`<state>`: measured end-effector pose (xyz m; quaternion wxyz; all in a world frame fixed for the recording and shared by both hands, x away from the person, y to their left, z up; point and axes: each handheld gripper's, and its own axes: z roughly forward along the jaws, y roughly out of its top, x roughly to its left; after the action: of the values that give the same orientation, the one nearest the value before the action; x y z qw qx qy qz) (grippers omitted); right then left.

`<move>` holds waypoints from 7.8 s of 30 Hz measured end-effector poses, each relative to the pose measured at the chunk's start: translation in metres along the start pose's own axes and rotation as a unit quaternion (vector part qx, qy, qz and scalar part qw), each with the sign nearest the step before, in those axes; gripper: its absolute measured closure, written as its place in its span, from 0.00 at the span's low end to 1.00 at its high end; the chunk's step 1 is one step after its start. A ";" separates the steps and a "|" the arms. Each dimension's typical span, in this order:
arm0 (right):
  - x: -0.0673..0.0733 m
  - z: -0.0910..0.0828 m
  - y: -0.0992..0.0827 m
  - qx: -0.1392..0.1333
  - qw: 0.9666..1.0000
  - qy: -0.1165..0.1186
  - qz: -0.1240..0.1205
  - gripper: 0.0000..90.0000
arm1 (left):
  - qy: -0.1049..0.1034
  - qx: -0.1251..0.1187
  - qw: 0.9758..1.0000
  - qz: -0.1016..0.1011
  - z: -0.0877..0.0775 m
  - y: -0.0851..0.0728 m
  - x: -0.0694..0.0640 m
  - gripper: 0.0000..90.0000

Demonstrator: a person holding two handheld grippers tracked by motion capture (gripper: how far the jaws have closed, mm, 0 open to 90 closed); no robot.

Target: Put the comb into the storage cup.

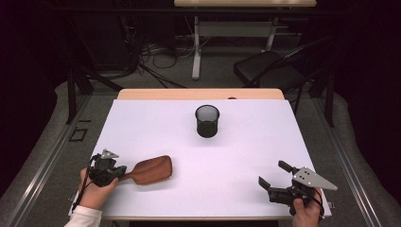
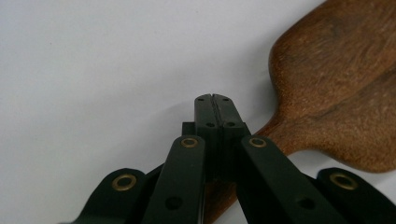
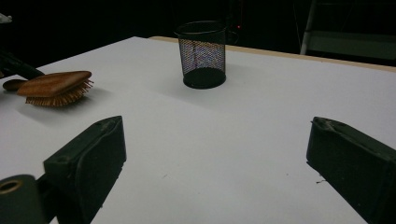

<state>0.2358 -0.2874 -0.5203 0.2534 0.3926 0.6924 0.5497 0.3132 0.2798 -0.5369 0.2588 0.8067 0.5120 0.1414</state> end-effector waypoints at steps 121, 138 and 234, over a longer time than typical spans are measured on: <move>0.001 0.002 -0.001 0.007 1.000 0.006 -0.007 0.06 | -0.064 -0.104 0.992 -0.028 -0.049 -0.034 -0.001 0.40; 0.002 0.002 -0.001 0.009 1.000 0.004 -0.002 0.06 | -0.085 -0.125 0.988 -0.035 -0.050 -0.025 -0.005 0.00; 0.001 0.005 -0.003 0.016 1.000 0.007 0.001 0.06 | -0.055 0.129 0.979 0.147 -0.006 0.018 -0.041 0.29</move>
<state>0.2383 -0.2842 -0.5250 0.2421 0.3931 0.7025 0.5416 0.3059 0.2381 -0.5197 0.1564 0.9062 0.3872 0.0660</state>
